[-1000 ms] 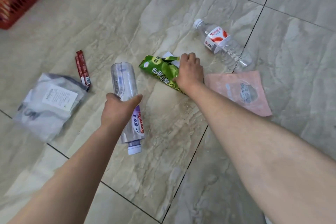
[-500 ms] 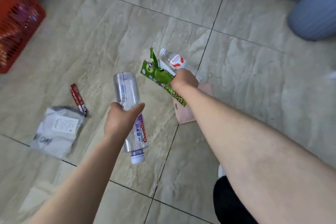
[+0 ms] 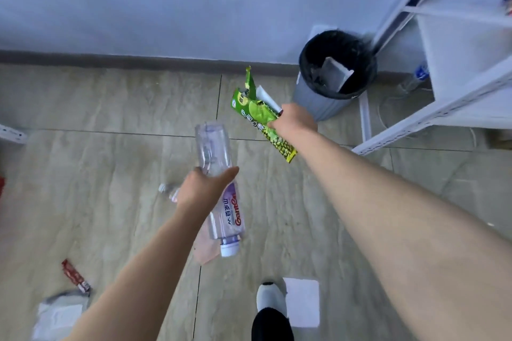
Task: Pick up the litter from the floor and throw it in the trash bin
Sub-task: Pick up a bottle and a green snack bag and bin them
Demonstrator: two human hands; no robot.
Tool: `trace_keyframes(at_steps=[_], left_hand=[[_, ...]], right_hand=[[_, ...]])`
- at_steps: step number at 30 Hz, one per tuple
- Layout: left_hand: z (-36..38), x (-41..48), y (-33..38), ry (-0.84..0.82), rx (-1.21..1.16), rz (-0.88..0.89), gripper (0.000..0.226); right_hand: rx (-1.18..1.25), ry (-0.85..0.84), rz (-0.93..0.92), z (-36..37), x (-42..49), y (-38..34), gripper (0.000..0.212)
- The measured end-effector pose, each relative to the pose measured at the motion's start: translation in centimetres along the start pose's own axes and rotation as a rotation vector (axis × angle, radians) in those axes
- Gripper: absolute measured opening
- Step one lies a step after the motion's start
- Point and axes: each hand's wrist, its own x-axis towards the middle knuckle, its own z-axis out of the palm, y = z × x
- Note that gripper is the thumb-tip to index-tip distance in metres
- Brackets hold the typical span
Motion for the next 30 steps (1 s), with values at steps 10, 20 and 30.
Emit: trace_keyframes(at_steps=[10, 20, 30], left_hand=[[7.0, 7.3, 20.1, -0.22, 0.056, 0.128, 0.069], [16.1, 18.7, 34.7, -0.425, 0.185, -0.053, 0.054], [23.6, 27.2, 40.1, -0.505, 0.203, -0.209, 0.059]], right_hand=[[0.157, -0.056, 0.189, -14.2, 14.0, 6.4, 0.028], [-0.008, 0.074, 0.317, -18.7, 29.4, 11.0, 0.017], [-0.152, -0.139, 0.173, -16.4, 38.2, 14.8, 0.05]])
